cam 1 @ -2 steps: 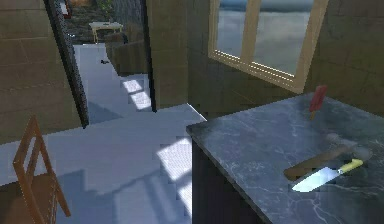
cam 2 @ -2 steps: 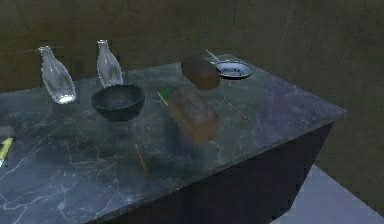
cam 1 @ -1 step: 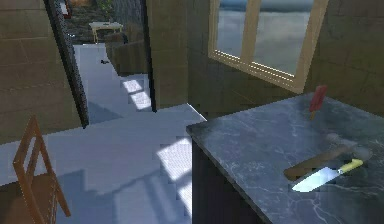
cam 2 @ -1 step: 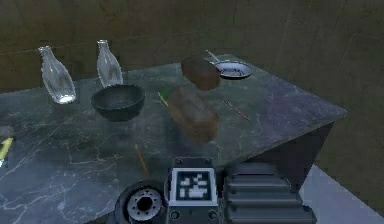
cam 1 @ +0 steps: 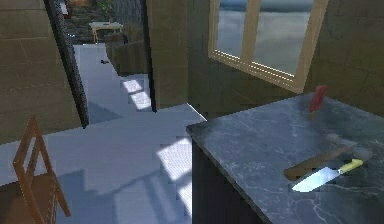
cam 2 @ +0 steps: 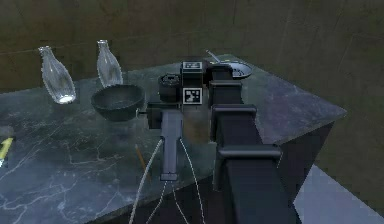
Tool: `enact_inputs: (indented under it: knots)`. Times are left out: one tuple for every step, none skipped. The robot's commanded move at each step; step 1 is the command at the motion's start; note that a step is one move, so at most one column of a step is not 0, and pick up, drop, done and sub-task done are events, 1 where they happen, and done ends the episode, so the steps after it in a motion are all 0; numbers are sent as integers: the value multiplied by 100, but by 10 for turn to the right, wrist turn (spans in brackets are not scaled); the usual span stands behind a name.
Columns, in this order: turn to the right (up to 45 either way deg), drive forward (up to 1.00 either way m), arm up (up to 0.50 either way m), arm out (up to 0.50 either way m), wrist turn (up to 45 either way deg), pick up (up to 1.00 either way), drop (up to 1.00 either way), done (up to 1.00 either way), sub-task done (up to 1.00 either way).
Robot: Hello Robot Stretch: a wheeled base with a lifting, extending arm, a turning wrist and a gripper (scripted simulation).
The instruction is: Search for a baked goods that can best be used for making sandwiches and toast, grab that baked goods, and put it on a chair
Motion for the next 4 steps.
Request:
enact_inputs:
  knots:
    - [0,0,0,0,450,0,0,0,0]
    - [0,0,0,0,450,0,0,0,0]
    - [0,0,0,0,450,0,0,0,0]
    - [0,0,0,0,450,0,0,0,0]
